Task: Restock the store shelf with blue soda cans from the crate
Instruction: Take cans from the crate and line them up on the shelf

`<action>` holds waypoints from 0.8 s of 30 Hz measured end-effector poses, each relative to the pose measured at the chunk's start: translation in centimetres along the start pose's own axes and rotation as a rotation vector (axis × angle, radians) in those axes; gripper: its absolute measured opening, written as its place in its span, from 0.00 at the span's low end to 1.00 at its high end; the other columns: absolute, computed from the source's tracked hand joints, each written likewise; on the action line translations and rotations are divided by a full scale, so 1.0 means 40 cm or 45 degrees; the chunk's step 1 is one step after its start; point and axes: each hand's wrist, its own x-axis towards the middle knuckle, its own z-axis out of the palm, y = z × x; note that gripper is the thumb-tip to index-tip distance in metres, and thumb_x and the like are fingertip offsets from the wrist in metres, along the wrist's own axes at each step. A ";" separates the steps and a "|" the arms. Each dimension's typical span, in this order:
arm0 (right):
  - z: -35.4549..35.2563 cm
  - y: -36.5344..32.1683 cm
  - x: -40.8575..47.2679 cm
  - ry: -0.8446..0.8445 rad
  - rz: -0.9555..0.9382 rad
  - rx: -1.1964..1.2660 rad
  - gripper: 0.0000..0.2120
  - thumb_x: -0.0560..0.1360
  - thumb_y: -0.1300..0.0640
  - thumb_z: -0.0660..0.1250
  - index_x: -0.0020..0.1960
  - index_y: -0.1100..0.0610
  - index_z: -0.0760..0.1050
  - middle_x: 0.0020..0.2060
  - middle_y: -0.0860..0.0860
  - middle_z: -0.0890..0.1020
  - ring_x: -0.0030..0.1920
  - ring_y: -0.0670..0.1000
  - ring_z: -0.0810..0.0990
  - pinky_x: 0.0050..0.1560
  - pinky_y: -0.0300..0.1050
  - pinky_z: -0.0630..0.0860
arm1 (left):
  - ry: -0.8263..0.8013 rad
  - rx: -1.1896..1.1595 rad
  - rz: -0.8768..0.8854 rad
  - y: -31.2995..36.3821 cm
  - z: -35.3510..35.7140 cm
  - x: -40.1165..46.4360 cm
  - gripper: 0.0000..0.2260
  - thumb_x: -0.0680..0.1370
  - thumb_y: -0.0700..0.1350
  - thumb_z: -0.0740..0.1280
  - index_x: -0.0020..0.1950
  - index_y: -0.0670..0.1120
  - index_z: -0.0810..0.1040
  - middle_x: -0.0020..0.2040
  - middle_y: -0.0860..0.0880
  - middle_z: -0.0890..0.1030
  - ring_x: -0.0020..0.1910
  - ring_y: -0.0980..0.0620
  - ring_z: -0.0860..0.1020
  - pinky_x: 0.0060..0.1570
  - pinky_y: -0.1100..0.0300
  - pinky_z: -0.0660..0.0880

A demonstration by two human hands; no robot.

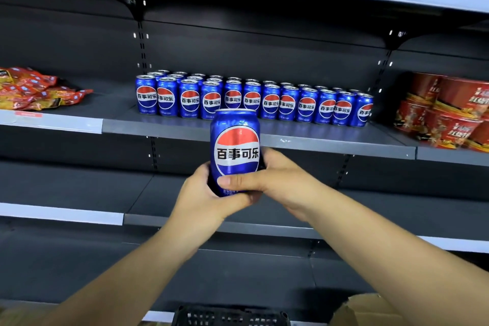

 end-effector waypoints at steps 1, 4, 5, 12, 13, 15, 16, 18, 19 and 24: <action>-0.006 0.009 0.007 0.016 0.001 -0.002 0.14 0.66 0.67 0.75 0.48 0.55 0.78 0.43 0.52 0.84 0.42 0.46 0.82 0.44 0.37 0.79 | -0.003 -0.002 0.005 -0.006 0.003 0.008 0.18 0.64 0.38 0.77 0.49 0.53 0.77 0.40 0.59 0.84 0.39 0.63 0.81 0.36 0.72 0.74; -0.019 0.031 0.039 0.095 -0.008 -0.031 0.14 0.64 0.68 0.76 0.46 0.55 0.79 0.41 0.51 0.84 0.39 0.46 0.82 0.41 0.36 0.80 | -0.066 0.011 0.001 -0.031 0.002 0.040 0.21 0.63 0.40 0.79 0.51 0.53 0.76 0.43 0.59 0.84 0.41 0.62 0.81 0.39 0.71 0.75; -0.020 0.037 0.050 0.114 -0.009 -0.044 0.14 0.64 0.68 0.77 0.46 0.56 0.79 0.41 0.51 0.84 0.39 0.46 0.82 0.41 0.35 0.80 | -0.092 0.024 -0.008 -0.038 -0.002 0.052 0.24 0.62 0.42 0.79 0.53 0.52 0.75 0.44 0.59 0.83 0.43 0.62 0.81 0.41 0.70 0.76; -0.015 0.061 0.172 0.291 -0.032 -0.179 0.17 0.62 0.63 0.79 0.48 0.55 0.79 0.43 0.50 0.85 0.43 0.46 0.84 0.44 0.38 0.80 | -0.109 0.144 0.108 -0.096 -0.074 0.166 0.30 0.55 0.59 0.80 0.53 0.58 0.74 0.47 0.61 0.82 0.48 0.67 0.78 0.47 0.73 0.72; -0.015 0.061 0.197 0.327 -0.031 -0.172 0.19 0.61 0.62 0.79 0.50 0.55 0.79 0.43 0.50 0.85 0.44 0.46 0.84 0.45 0.38 0.80 | -0.100 0.147 0.113 -0.102 -0.089 0.185 0.28 0.56 0.58 0.81 0.52 0.58 0.74 0.46 0.61 0.82 0.47 0.66 0.78 0.47 0.73 0.72; -0.013 0.058 0.250 0.414 -0.041 -0.132 0.18 0.61 0.62 0.79 0.48 0.55 0.78 0.42 0.48 0.85 0.41 0.43 0.83 0.42 0.33 0.79 | -0.068 0.180 0.095 -0.120 -0.123 0.236 0.25 0.61 0.54 0.80 0.53 0.57 0.74 0.44 0.59 0.80 0.46 0.61 0.78 0.48 0.68 0.74; -0.011 0.057 0.281 0.461 -0.049 -0.110 0.17 0.61 0.63 0.79 0.46 0.54 0.78 0.40 0.47 0.84 0.39 0.41 0.82 0.39 0.31 0.78 | -0.038 0.220 0.084 -0.130 -0.143 0.269 0.24 0.64 0.51 0.78 0.56 0.54 0.74 0.45 0.58 0.79 0.45 0.59 0.78 0.49 0.65 0.74; -0.008 0.054 0.344 0.569 -0.046 -0.066 0.15 0.62 0.64 0.79 0.42 0.52 0.76 0.38 0.45 0.83 0.38 0.40 0.80 0.37 0.29 0.76 | 0.029 0.322 0.061 -0.154 -0.183 0.343 0.22 0.71 0.44 0.74 0.62 0.48 0.72 0.45 0.55 0.75 0.42 0.58 0.75 0.47 0.63 0.72; -0.008 0.053 0.381 0.623 -0.043 -0.060 0.15 0.62 0.63 0.79 0.42 0.52 0.76 0.38 0.45 0.82 0.39 0.41 0.80 0.36 0.29 0.75 | 0.059 0.376 0.056 -0.162 -0.202 0.383 0.19 0.73 0.42 0.72 0.62 0.47 0.73 0.44 0.54 0.74 0.40 0.58 0.73 0.45 0.65 0.70; -0.026 0.083 0.571 0.890 0.049 -0.143 0.22 0.59 0.57 0.82 0.50 0.57 0.79 0.44 0.49 0.82 0.47 0.48 0.80 0.45 0.40 0.75 | 0.108 0.669 0.109 -0.204 -0.268 0.565 0.14 0.76 0.40 0.67 0.61 0.42 0.74 0.56 0.44 0.74 0.46 0.52 0.74 0.51 0.62 0.70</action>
